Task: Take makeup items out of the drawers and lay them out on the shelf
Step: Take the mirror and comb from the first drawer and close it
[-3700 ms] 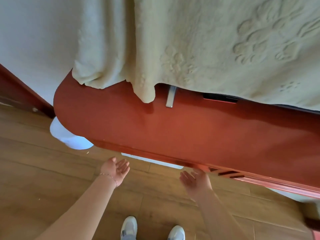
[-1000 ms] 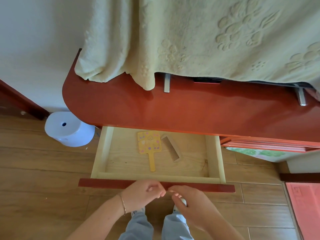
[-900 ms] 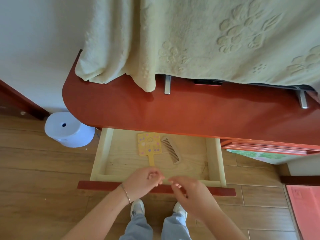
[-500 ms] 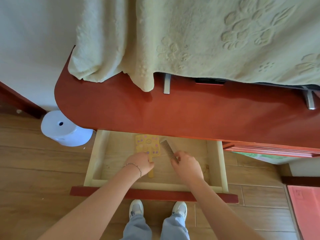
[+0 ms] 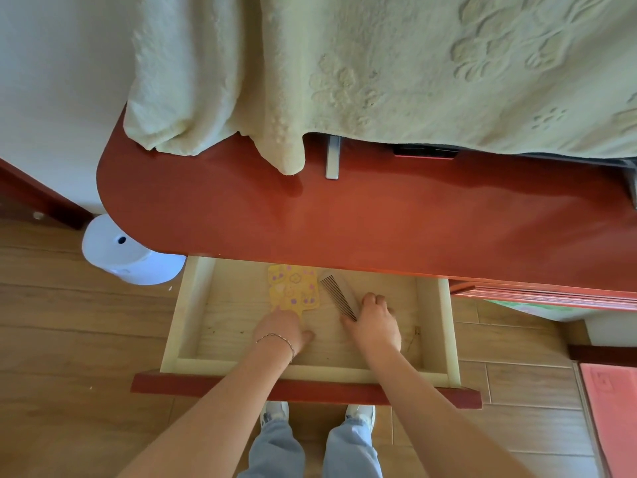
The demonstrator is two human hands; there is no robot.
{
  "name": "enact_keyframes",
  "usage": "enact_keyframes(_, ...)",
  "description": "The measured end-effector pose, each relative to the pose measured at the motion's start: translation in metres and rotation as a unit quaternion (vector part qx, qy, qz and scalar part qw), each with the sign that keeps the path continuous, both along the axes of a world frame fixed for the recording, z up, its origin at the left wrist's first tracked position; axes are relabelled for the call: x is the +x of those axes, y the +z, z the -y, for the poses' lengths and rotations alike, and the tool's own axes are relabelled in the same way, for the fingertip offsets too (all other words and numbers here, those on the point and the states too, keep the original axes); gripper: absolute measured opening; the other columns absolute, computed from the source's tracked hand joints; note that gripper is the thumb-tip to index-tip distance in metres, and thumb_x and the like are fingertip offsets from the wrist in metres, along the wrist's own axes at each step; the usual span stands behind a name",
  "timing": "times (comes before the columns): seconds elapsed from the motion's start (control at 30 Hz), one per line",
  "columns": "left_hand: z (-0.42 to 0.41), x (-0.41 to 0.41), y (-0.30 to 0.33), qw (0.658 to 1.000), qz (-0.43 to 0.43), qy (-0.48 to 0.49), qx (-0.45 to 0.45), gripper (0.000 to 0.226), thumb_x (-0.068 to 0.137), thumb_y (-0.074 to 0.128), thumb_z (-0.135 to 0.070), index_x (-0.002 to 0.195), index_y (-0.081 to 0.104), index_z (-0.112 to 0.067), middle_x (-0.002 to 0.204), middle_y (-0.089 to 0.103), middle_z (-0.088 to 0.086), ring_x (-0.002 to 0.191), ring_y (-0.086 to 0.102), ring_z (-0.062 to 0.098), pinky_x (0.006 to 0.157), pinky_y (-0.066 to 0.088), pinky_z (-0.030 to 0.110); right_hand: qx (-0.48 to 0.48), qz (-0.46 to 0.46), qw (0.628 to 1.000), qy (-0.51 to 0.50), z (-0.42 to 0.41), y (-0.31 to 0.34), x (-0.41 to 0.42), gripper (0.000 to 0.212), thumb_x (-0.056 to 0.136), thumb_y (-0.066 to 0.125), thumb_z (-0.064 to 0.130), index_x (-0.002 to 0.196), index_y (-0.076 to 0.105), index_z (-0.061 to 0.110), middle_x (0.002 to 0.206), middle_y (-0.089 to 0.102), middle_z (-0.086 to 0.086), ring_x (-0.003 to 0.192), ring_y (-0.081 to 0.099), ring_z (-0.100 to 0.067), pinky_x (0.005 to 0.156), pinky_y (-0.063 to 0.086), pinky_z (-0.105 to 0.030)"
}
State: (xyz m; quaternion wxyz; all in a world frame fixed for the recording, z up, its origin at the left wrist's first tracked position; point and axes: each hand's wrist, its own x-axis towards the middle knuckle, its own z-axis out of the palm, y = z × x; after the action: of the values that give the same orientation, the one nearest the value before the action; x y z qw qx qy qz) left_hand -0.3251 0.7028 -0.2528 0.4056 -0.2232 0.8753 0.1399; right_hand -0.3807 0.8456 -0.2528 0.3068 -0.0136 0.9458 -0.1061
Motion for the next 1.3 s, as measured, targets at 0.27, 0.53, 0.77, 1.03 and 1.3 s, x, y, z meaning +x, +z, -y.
enact_keyframes(0.27, -0.001, 0.001, -0.004, 1.000, -0.008, 0.020, -0.007, 0.035, 0.090, 0.046, -0.037, 0.100, 0.062, -0.008, 0.090, 0.064, 0.005, 0.085, 0.062, 0.023, 0.073, 0.049, 0.028, 0.010, 0.007, 1.000, 0.000, 0.002, -0.004, 0.002, 0.055, 0.089, 0.058, 0.036, 0.132, 0.037, 0.008, 0.134, 0.043, -0.009, 0.121, 0.044, -0.028, 0.084, 0.048, -0.038)
enact_keyframes(0.53, 0.004, 0.005, -0.005, 0.994, -0.035, 0.099, 0.016, 0.038, 0.085, 0.051, -0.036, 0.113, 0.051, -0.011, 0.101, 0.064, 0.004, 0.093, 0.063, 0.022, 0.070, 0.045, 0.027, -0.056, 0.053, 0.995, -0.064, 0.000, 0.002, 0.000, 0.032, 0.091, 0.054, 0.020, 0.119, 0.043, 0.008, 0.106, 0.061, -0.010, 0.092, 0.061, -0.027, 0.064, 0.050, -0.034)
enact_keyframes(0.77, 0.014, 0.008, 0.010, 0.990, -0.027, 0.105, 0.090, 0.018, 0.080, 0.052, -0.029, 0.070, 0.053, -0.015, 0.062, 0.052, -0.001, 0.061, 0.051, 0.019, 0.050, 0.036, 0.022, -0.155, 0.050, 0.981, -0.103, -0.010, 0.017, -0.001, 0.021, 0.092, 0.052, 0.016, 0.112, 0.056, 0.013, 0.089, 0.057, 0.003, 0.073, 0.055, -0.014, 0.051, 0.040, -0.022)
enact_keyframes(1.03, 0.030, 0.013, 0.040, 0.952, -0.049, 0.165, 0.255, 0.024, 0.085, 0.059, -0.025, 0.063, 0.056, -0.016, 0.053, 0.056, -0.002, 0.046, 0.046, 0.009, 0.045, 0.036, 0.014, -0.222, 0.077, 0.957, -0.170, -0.034, 0.037, -0.002, 0.015, 0.086, 0.057, 0.014, 0.100, 0.060, 0.019, 0.081, 0.065, 0.000, 0.062, 0.062, -0.014, 0.061, 0.051, -0.027)
enact_keyframes(1.3, 0.036, 0.020, 0.075, 0.965, 0.018, 0.047, 0.256, 0.014, 0.083, 0.062, -0.024, 0.070, 0.060, -0.020, 0.060, 0.060, -0.003, 0.044, 0.050, 0.003, 0.048, 0.039, 0.012, -0.275, 0.075, 0.929, -0.235, -0.084, 0.066, 0.008, 0.021, 0.086, 0.053, 0.000, 0.084, 0.062, 0.019, 0.082, 0.067, -0.007, 0.064, 0.062, -0.018, 0.051, 0.048, -0.024)
